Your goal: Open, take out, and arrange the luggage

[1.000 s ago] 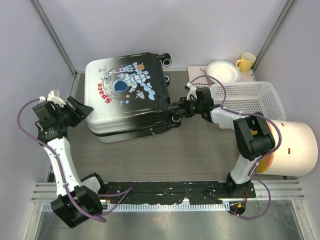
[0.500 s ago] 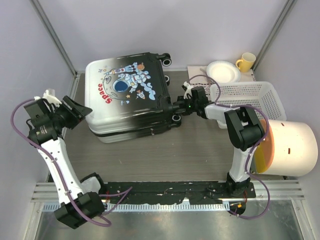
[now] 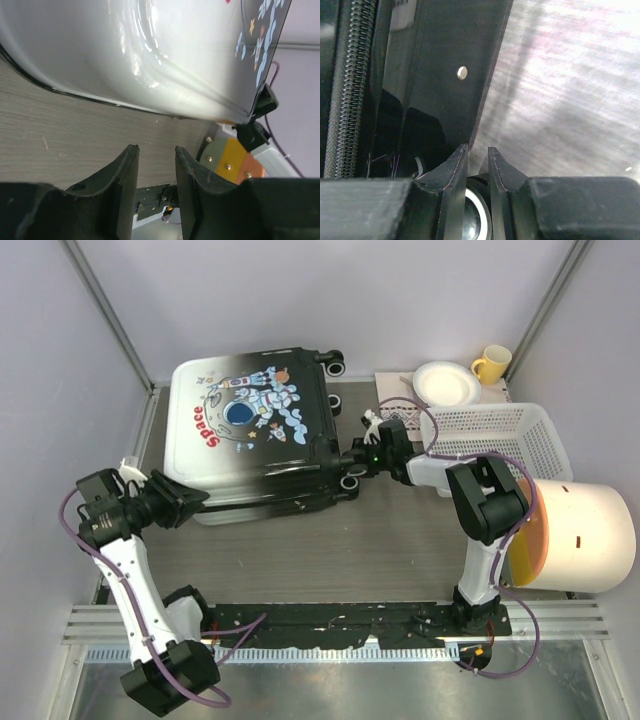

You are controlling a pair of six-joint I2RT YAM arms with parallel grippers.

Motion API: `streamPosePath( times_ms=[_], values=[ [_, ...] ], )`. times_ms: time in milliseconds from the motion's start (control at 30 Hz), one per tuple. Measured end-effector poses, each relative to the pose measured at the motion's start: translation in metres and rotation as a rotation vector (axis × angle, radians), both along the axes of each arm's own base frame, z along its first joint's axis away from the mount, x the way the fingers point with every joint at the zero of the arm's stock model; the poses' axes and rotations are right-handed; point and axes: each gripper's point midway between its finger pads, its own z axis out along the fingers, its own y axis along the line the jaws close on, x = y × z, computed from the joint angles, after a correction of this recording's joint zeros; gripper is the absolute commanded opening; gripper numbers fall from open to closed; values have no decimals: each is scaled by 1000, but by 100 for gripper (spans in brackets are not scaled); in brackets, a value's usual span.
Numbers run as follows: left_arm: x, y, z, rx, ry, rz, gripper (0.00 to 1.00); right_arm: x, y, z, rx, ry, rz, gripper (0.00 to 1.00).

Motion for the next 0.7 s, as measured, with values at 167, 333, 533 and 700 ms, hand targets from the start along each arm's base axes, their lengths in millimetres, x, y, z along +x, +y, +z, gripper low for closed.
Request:
streamPosePath(
  times_ms=[167,333,533,700],
  values=[
    [30,16,-4,-41,3,45,37,-26,12,0,46,56,22,24],
    [72,29,0,-101,-4,29,37,-43,29,3,92,82,35,30],
    [136,59,6,0,-70,20,47,-71,45,33,140,19,93,39],
    [157,72,17,99,-158,4,54,-96,6,50,103,-105,104,42]
  ],
)
